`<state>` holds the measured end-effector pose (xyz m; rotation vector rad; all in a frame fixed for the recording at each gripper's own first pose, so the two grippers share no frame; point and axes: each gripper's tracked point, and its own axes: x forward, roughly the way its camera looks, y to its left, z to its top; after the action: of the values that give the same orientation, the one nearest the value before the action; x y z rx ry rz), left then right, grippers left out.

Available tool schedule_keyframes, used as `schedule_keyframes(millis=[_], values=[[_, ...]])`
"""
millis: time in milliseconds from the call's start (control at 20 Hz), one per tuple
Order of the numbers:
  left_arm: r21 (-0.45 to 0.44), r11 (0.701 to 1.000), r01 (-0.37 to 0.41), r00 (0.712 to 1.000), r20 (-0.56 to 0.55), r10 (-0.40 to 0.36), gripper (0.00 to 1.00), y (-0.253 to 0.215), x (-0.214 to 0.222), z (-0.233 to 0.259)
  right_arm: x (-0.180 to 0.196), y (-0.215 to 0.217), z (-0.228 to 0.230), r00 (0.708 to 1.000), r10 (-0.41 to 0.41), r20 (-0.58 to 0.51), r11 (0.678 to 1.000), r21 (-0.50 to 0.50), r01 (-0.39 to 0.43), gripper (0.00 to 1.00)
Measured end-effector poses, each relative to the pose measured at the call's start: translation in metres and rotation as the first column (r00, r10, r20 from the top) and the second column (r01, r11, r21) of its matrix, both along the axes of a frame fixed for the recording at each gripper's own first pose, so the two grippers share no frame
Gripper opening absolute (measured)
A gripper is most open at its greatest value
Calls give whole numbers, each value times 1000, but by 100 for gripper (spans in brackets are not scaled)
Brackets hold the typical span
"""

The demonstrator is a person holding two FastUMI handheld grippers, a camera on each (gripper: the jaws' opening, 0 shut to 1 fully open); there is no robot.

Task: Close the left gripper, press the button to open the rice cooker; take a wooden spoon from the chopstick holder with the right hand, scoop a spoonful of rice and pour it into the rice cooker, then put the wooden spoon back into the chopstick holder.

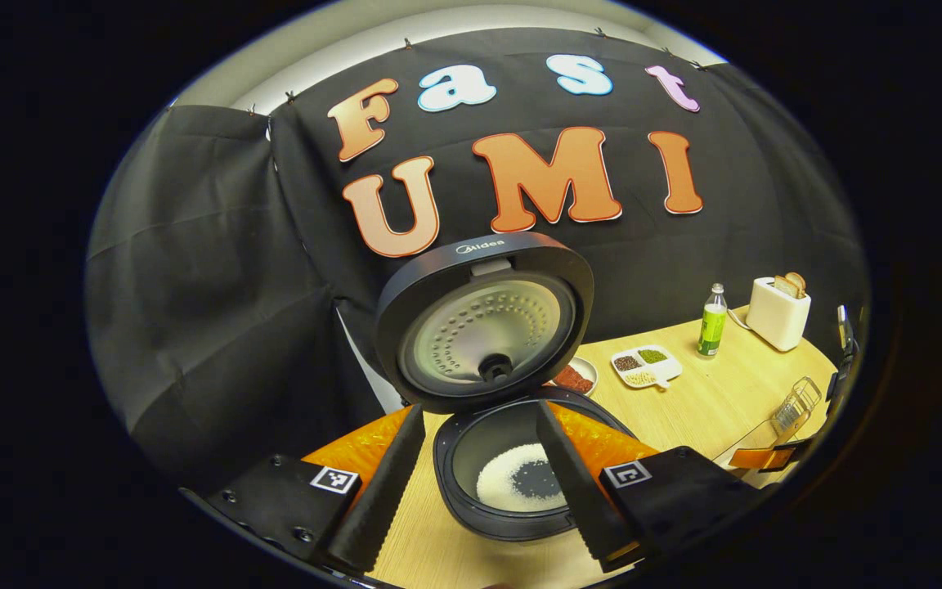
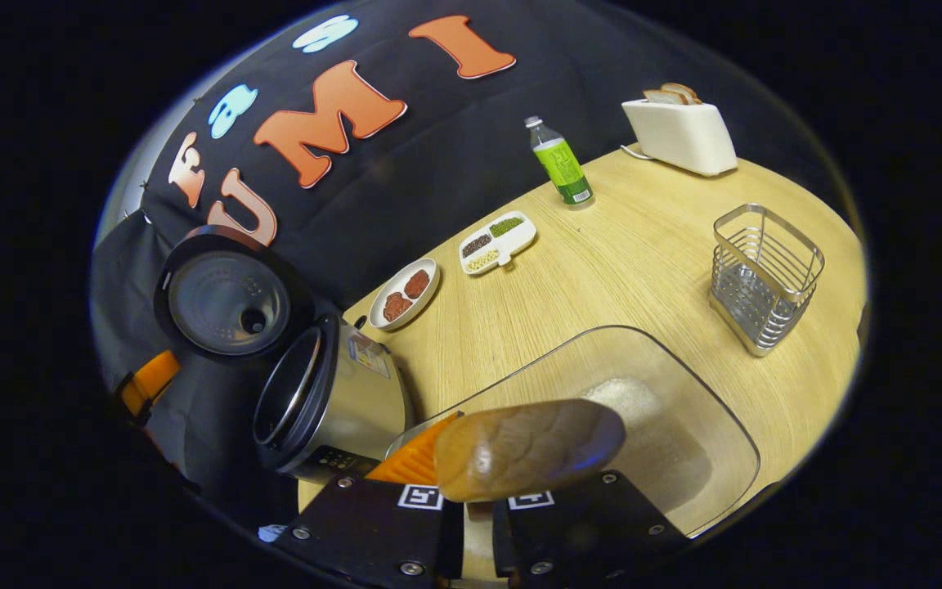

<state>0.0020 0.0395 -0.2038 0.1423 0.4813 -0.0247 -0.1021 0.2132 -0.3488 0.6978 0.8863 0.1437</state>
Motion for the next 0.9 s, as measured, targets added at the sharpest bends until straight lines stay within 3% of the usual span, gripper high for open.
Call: schedule_keyframes(millis=[200,500,900], values=[[3,1000,-4,1000,1,4,85,2,0,0,0,2,0,1000,13,-12,996,83,-12,10],[-2,1000,-8,1000,25,8,85,-4,4,11,-2,-8,-3,997,-39,-74,968,243,56,9],[-12,1000,-29,998,47,30,85,-24,4,22,15,-57,9,991,-102,-85,927,353,126,9]])
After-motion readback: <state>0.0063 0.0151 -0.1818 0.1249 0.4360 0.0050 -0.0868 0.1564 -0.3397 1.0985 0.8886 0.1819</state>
